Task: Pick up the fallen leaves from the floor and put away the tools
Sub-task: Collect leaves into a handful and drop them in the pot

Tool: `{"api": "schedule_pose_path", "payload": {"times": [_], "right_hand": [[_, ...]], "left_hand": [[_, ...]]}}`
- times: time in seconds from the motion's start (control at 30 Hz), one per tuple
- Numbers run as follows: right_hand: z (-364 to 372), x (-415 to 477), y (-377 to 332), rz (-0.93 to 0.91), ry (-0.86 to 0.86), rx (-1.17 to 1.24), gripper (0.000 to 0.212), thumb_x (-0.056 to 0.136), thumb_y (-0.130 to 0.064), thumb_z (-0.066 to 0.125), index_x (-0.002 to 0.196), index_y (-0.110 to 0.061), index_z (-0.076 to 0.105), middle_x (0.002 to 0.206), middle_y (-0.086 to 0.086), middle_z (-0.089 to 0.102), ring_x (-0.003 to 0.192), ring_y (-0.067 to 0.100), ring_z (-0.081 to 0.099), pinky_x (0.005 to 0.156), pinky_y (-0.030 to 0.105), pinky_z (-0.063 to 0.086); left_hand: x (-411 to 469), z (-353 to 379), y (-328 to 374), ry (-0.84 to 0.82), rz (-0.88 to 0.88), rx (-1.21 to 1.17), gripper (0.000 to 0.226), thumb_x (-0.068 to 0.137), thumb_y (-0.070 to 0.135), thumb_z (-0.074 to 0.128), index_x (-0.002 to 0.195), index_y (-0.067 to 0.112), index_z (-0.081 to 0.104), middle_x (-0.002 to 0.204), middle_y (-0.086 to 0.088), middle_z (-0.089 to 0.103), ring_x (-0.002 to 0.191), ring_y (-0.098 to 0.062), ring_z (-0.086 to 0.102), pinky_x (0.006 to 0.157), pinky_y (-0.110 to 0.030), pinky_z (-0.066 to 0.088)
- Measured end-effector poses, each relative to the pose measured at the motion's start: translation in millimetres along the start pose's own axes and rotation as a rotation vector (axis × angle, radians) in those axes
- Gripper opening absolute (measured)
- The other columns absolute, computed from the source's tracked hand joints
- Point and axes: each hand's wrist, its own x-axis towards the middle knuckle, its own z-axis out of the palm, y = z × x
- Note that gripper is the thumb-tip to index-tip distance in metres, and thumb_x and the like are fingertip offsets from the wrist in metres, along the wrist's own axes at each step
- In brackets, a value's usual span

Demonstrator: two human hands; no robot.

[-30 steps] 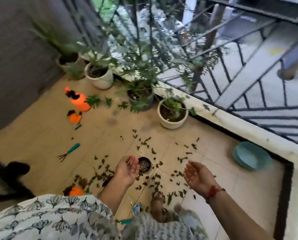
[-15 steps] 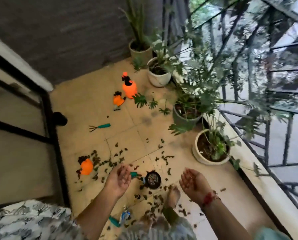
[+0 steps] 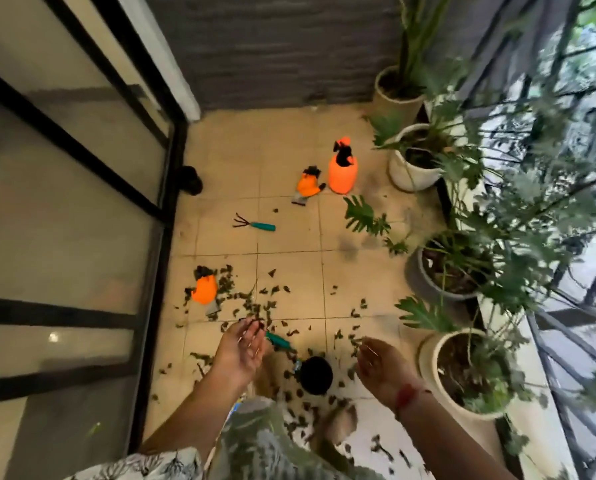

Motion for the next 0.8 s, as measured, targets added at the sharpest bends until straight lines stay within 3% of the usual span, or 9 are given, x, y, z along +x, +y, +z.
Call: {"api": "schedule_pose_path", "payload": {"times": [0.1,0.17,0.23,0.3,0.33,0.43,0.6,0.8], "right_hand": [[37.9,7.0,2.6,-0.002,0.003,-0.077,0.015,0.093,-0.012,0.051,0.080,-0.011,0.058,0.067,0.003,0.055,0.065,0.017,0.049,0.066,0.027,0.041],[62.8,16.6,4.1,-0.012,0.018,-0.113,0.016,0.094,-0.013,0.050,0.081,-0.011,0.059,0.072,0.004,0.054,0.067,0.018,0.049,0.067,0.028,0.040],[82.2,30.8,5.5,-0.008,0.036,-0.143,0.016,0.096,-0.016,0.048,0.085,-0.011,0.059,0.071,0.003,0.058,0.067,0.016,0.054,0.067,0.029,0.043],[105.0,47.6,7.4,0.000,0.018,-0.160,0.022,0.098,-0.017,0.044,0.079,-0.015,0.054,0.059,-0.002,0.056,0.052,0.011,0.053,0.060,0.027,0.042],[116.7,56.6,8.3,-0.003,0.015,-0.163,0.024,0.098,-0.017,0.042,0.075,-0.016,0.051,0.055,-0.004,0.052,0.047,0.010,0.047,0.056,0.026,0.039],[153.9,81.0,12.9,-0.027,0.072,-0.144,0.022,0.096,-0.013,0.043,0.074,-0.014,0.050,0.060,-0.003,0.049,0.055,0.013,0.041,0.055,0.025,0.033],[216.4,110.3,22.6,-0.104,0.157,-0.236,0.017,0.094,-0.014,0.047,0.082,-0.011,0.059,0.066,0.001,0.054,0.062,0.017,0.049,0.064,0.028,0.041],[298.8,174.3,8.5,-0.183,0.110,-0.322,0.014,0.095,-0.016,0.048,0.093,-0.012,0.061,0.078,0.002,0.058,0.074,0.018,0.053,0.069,0.030,0.044]], "left_hand": [[11.1,-5.4,27.1,0.019,0.002,-0.041,0.016,0.096,0.022,0.051,0.106,0.013,0.060,0.136,-0.003,0.055,0.113,-0.019,0.059,0.081,-0.027,0.046],[21.2,-8.8,50.2,0.030,0.007,-0.062,0.019,0.095,0.023,0.052,0.110,0.013,0.059,0.122,-0.005,0.062,0.100,-0.018,0.062,0.073,-0.027,0.048],[33.0,-11.5,73.7,0.032,-0.006,-0.099,0.015,0.094,0.022,0.055,0.101,0.010,0.062,0.101,-0.005,0.065,0.083,-0.016,0.061,0.068,-0.027,0.048],[49.8,-13.4,100.1,0.025,-0.035,-0.121,0.011,0.093,0.020,0.057,0.090,0.010,0.062,0.089,-0.005,0.063,0.078,-0.016,0.059,0.066,-0.026,0.048],[58.6,-13.5,113.0,0.026,-0.043,-0.129,0.010,0.093,0.019,0.058,0.089,0.010,0.062,0.087,-0.005,0.063,0.077,-0.016,0.059,0.067,-0.026,0.047],[83.4,-11.2,147.7,0.032,-0.068,-0.160,0.009,0.091,0.017,0.060,0.089,0.009,0.063,0.085,-0.006,0.063,0.075,-0.016,0.057,0.067,-0.026,0.045],[117.4,-6.1,192.4,-0.021,-0.045,-0.176,0.009,0.092,0.018,0.060,0.090,0.009,0.063,0.081,-0.006,0.063,0.070,-0.015,0.059,0.058,-0.024,0.050],[189.8,1.2,243.9,-0.035,-0.059,-0.215,0.014,0.094,0.021,0.058,0.099,0.009,0.063,0.087,-0.004,0.066,0.076,-0.014,0.062,0.057,-0.021,0.054]]}}
